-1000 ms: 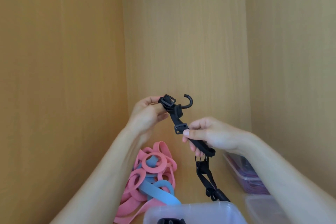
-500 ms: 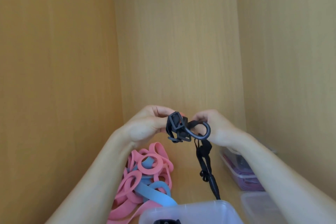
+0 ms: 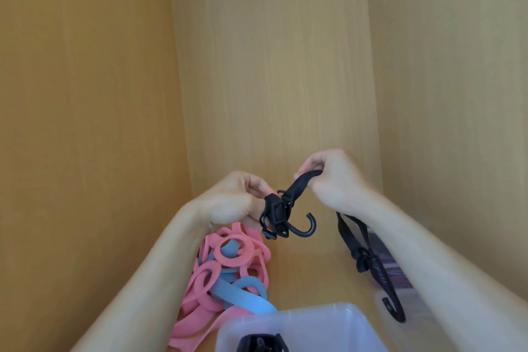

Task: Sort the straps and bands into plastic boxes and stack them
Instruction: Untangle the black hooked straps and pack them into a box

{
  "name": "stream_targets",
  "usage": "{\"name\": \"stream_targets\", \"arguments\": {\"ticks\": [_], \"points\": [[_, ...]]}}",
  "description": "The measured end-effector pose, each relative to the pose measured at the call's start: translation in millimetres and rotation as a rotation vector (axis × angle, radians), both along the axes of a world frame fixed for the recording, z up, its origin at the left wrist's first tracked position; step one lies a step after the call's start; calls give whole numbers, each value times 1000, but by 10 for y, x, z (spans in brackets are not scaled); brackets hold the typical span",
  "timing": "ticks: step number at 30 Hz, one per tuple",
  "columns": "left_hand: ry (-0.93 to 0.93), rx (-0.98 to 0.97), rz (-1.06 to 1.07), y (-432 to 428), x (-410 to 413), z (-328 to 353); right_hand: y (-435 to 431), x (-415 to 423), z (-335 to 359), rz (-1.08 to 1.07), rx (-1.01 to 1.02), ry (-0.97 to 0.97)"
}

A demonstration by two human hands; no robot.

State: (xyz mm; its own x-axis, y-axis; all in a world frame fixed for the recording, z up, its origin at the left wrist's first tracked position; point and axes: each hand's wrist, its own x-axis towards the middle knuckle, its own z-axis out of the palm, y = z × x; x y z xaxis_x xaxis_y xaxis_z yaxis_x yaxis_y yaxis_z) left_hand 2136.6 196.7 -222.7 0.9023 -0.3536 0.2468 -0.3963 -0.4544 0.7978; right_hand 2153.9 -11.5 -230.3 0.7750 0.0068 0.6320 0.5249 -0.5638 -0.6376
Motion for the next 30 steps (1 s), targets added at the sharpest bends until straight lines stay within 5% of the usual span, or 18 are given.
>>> {"name": "stream_targets", "arguments": {"ticks": [8, 19, 25, 30], "points": [[-129, -5, 262, -126, 38, -16, 75, -130, 43, -71, -178, -74], [-350, -508, 652, -76, 290, -107, 288, -240, -29, 260, -339, -29], [-82, -959, 331, 10, 221, -4, 316, -234, -44, 398, -301, 31], [123, -1111, 61, -18, 144, 65, 290, -164, -77, 502, -221, 73]]}}
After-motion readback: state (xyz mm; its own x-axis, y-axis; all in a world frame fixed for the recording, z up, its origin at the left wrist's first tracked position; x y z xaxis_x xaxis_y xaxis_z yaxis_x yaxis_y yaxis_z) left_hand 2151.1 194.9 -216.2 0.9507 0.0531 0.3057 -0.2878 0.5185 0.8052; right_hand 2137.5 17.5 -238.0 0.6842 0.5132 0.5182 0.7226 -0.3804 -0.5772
